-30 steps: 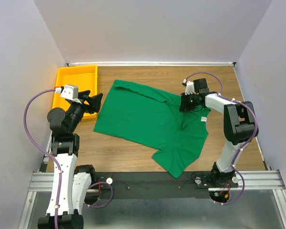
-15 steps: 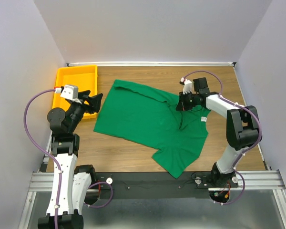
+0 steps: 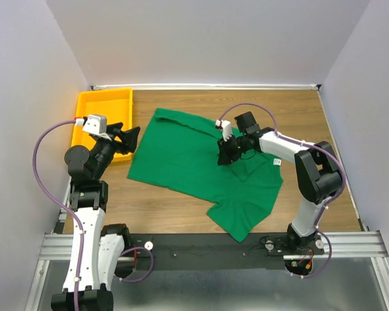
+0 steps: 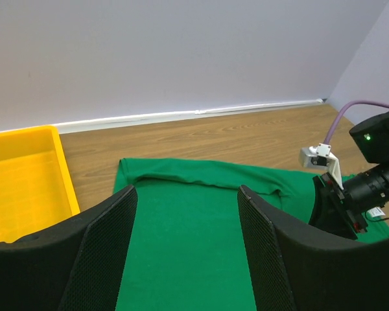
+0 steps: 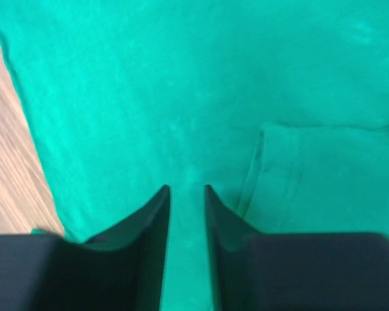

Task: Fold and stack the t-shirts
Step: Fold the tshirt

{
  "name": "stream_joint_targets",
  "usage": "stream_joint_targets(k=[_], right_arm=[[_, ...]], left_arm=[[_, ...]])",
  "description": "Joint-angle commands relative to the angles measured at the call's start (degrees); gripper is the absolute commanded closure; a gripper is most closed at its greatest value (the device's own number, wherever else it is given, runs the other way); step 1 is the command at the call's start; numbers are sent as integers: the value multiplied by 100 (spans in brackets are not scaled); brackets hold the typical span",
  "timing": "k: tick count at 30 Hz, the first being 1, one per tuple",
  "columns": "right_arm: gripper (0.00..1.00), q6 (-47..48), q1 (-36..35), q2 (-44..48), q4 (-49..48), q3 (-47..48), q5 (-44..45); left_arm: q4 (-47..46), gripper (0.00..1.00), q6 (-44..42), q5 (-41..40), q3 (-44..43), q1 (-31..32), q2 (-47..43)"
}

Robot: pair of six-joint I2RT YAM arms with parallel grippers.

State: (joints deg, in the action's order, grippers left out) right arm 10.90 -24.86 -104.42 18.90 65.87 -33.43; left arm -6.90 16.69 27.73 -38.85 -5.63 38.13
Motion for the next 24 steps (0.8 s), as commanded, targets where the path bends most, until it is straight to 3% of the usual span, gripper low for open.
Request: stream_joint_targets(k=[1,3,5,7,12,17,24], right_arm=[[63,334,156,281,422,190,362],[61,265,472,527,413,190,311],[53,203,1139,756,413,216,197],[47,176,1849,844,405,181,188],[44,-8,3353,765,352,49,-6],[36,-88,3997,581,159,-100,91],[32,-193,4086,-113,44,119,-278]], left_arm=[[48,27,-52,13,27,-17,72],[-4,24,9,66,62,-9,220],[-223,18,219,206,158,-8,379],[-347,18,369,469,150,-17,835],[-453,21,933,831,-174,88,2267],[-444,22,959,638,-649,369,3129],[-321,22,775,567,-905,510,3587]])
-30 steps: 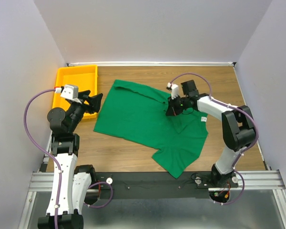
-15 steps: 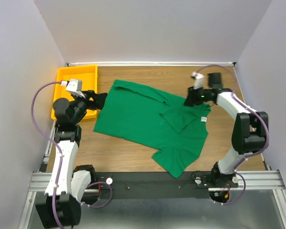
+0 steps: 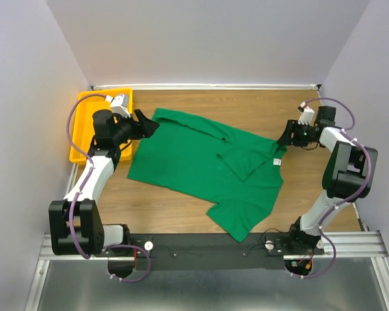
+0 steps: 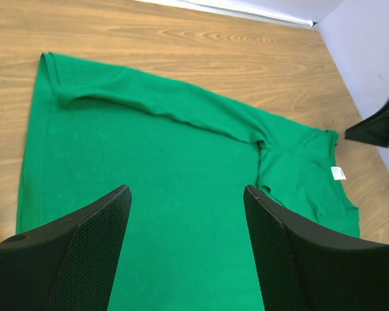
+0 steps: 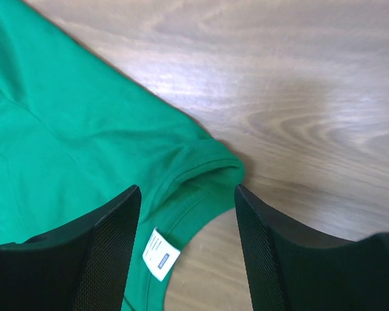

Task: Fold and stack the t-shirts
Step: Fold the tshirt

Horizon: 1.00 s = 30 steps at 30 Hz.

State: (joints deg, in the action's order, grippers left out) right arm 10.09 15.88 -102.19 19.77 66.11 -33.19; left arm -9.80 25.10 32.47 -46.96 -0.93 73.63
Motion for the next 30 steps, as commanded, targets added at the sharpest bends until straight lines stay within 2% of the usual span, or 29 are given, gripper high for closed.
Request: stream_joint_targets(k=[1,9,16,19,21,22,23,25,28,30], right_arm=[[32,-156,20,-476,-43,156,-363],[32,-130,20,-864,-52,236,-311],[39,-95,20,-969,-140,315,-21],[44,-147,20,-1013,-149,359,-3],[57,-147,20,-1013,-149,359,40],[67,-139,20,-1005,-166,350,58],[71,-147,29,-996,-166,342,67],[73,-147,38,-969,-175,333,67],[83,-139,82,-926,-175,324,58],[93,-156,108,-882,-175,324,41]], left_arm=[[-22,22,-102,102,-51,40,47],[5,22,-164,111,-6,40,3],[5,22,-181,154,20,40,-24],[5,22,-190,163,20,40,-41],[5,22,-190,163,20,40,-41],[5,22,-190,163,11,40,-41],[5,22,-190,181,11,40,-41],[5,22,-199,181,3,49,-32],[5,22,-199,190,3,40,-33],[5,22,-199,190,3,40,-33]])
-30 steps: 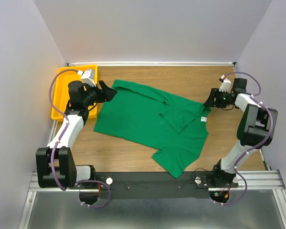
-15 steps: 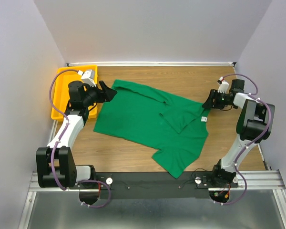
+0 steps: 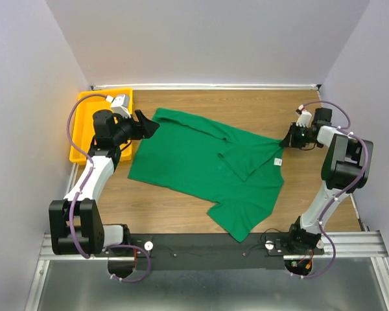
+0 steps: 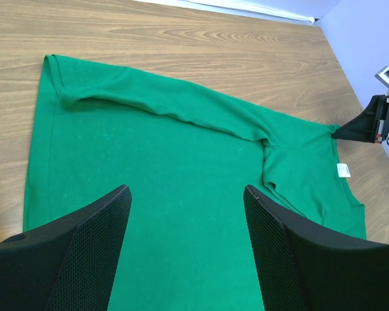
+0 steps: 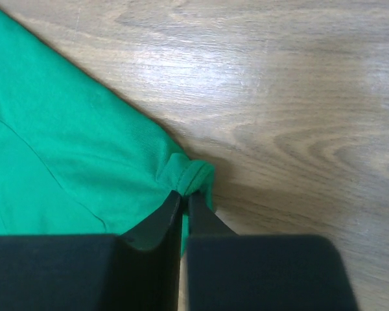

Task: Fold and stack the t-shirts
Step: Fold the tshirt

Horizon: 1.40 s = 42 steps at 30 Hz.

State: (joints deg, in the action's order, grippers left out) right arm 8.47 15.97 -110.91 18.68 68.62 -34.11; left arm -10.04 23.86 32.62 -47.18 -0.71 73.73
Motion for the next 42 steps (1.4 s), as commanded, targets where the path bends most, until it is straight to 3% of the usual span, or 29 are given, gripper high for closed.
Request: stream_joint_targets(k=[1,2,7,13,17,22,28,42], right_arm=[[94,14,134,-1,-66,73,141],[99,-3,161,34,-75,73,141],[100,-21,328,9,-92,230,264],[93,-3,363,-316,-75,643,457],[90,6,372,-492,-83,811,502],[90,23,363,-624,-83,899,475],[90,76,407,-739,-83,1013,449],[90,67,416,-915,-83,1075,264]], left_arm=[[29,22,-83,183,24,27,-52],[29,22,-74,174,24,18,-61],[-24,22,-48,148,16,18,0],[-77,24,84,69,-317,53,527],[466,26,-56,-641,-1415,737,1343],[1204,28,293,-1739,-2689,950,2794],[1259,27,725,-2418,-3042,985,3480],[1136,27,1657,-2735,-3790,1047,4562]])
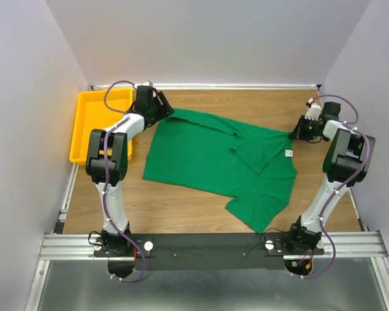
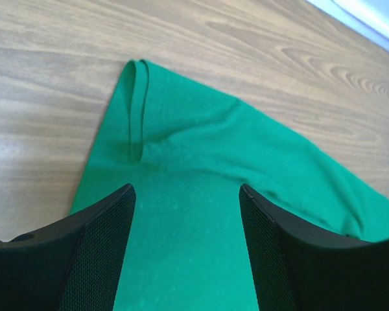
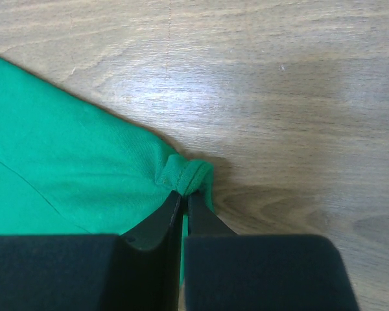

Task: Fold and stack the t-shirts
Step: Fold the tshirt

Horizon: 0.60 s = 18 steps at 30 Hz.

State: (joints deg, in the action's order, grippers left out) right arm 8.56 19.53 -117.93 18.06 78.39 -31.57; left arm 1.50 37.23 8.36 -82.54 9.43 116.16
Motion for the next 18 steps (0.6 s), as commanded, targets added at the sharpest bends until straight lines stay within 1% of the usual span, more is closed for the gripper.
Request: stream_joint_targets(k=[1,5,7,8,10,11,13,15,16,17,18], right_arm=[[91,67,60,-213,-22,98,2],[90,93,60,-230,-22,89,-24],[91,111,60,-222,-14,89,-24],[90,120,60,-222,-22,89,-16],[91,137,60,-213,-22,80,-24],[90,137,60,-213,-22,71,-24],[90,146,68,-204,-22,62,-33],[90,146,69,-195,-22,45,-24],[90,146,77,-195,-22,45,-24],[90,155,77,-187,-22,45,-33],[90,155,86,-178,-14,45,-42]], left_arm=[[-18,27,354,-343,-297,32,389],[148,27,364,-405,-683,32,749],[158,30,363,-388,-780,41,847],[175,33,372,-353,-850,33,882],[175,37,381,-353,-921,41,978],[184,43,381,-361,-982,41,996],[193,47,381,-327,-1053,41,1092],[211,63,372,-230,-1158,41,1189],[211,63,372,-230,-1159,41,1190],[211,75,364,-195,-1185,41,1198],[211,79,311,-203,-1211,41,1172]])
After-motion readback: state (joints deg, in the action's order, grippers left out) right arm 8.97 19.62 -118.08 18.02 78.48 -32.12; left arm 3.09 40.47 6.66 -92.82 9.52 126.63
